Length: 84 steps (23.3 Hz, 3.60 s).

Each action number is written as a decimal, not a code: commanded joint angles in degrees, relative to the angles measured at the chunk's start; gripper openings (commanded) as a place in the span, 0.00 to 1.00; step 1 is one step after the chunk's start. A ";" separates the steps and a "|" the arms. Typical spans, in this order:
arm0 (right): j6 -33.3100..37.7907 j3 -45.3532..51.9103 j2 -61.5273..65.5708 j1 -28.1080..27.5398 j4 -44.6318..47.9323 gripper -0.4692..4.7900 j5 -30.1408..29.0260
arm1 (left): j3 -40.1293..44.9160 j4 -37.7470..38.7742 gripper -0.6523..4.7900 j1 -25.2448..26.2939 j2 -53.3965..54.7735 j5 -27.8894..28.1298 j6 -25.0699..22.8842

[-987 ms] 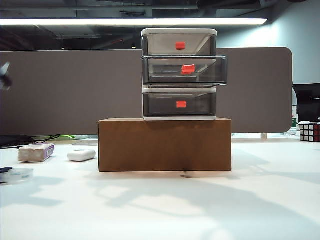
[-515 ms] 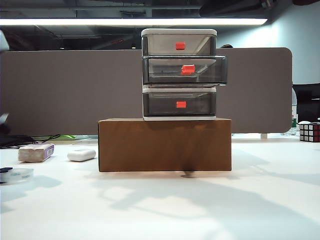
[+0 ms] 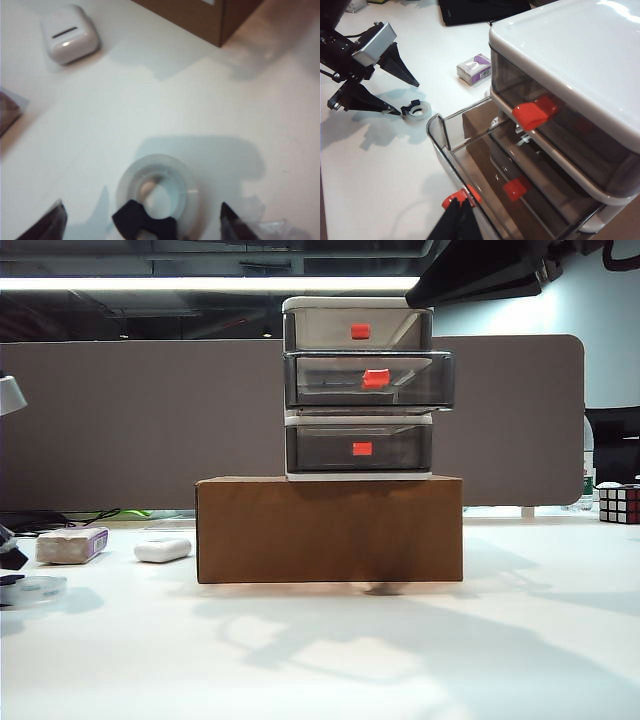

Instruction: Open the second layer of the drawer on the table, pick up the transparent tape on the table and put it in, and finally close the drawer.

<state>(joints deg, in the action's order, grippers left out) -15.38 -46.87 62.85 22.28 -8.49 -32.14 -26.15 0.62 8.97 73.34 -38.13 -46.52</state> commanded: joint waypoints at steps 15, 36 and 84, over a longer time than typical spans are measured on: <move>-1.38 -0.11 -0.20 0.00 0.70 0.08 0.55 | -0.15 -11.50 0.80 1.03 16.70 -7.13 0.00; -1.29 -0.13 -2.29 0.02 1.90 0.08 2.01 | -3.06 -13.16 0.22 -7.72 -8.37 -16.85 8.22; -1.18 -0.15 -5.70 -0.02 0.55 0.08 2.62 | -24.39 -16.13 0.51 -43.95 5.99 9.81 12.72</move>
<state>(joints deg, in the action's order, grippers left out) -16.56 -46.87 57.36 22.26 -8.51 -29.39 -50.11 -15.20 -35.00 79.46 -28.01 -33.98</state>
